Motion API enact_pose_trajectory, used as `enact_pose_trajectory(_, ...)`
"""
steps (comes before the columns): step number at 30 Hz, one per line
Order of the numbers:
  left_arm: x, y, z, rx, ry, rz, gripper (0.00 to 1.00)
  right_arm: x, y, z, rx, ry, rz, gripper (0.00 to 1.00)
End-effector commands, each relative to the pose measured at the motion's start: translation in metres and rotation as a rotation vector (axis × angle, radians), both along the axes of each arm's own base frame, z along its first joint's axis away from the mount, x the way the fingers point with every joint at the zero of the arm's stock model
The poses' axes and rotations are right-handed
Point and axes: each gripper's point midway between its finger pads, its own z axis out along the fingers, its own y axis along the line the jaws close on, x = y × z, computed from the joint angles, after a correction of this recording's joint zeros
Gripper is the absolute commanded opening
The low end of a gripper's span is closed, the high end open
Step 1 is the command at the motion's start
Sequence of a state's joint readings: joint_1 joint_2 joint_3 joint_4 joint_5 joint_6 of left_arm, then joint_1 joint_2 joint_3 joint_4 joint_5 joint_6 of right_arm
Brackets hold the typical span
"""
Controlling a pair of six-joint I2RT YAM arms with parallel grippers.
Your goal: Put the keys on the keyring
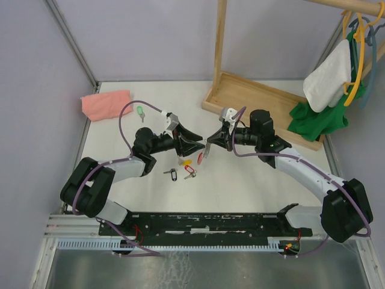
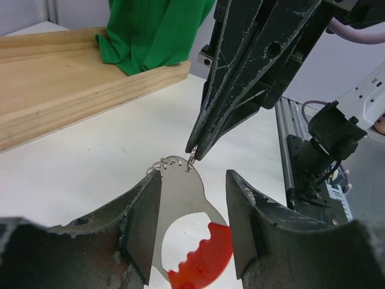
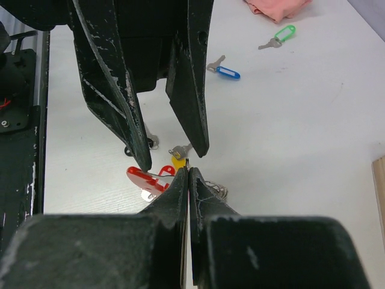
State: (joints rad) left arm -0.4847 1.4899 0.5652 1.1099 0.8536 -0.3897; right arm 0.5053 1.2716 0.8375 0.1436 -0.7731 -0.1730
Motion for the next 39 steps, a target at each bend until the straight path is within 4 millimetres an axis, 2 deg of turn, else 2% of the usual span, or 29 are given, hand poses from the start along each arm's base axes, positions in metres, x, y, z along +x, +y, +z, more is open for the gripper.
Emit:
enact_pose_trajectory(1, -0.010, 0.001, 0.016, -0.009, -0.159, -0.046, 0.49, -0.012, 0.006, 0.030, 0.075, -0.105, 0.079, 0.01)
enact_pose_trajectory(8, -0.015, 0.006, 0.024, -0.009, -0.204, -0.070, 0.34, -0.022, 0.008, 0.037, 0.102, -0.141, 0.134, 0.01)
enact_pose_trajectory(19, -0.027, 0.005, 0.028, -0.003, -0.212, -0.142, 0.34, -0.031, 0.009, 0.043, 0.120, -0.161, 0.182, 0.01)
enact_pose_trajectory(39, -0.024, 0.002, 0.038, -0.036, -0.189, -0.138, 0.37, -0.038, 0.011, 0.053, 0.155, -0.169, 0.212, 0.01)
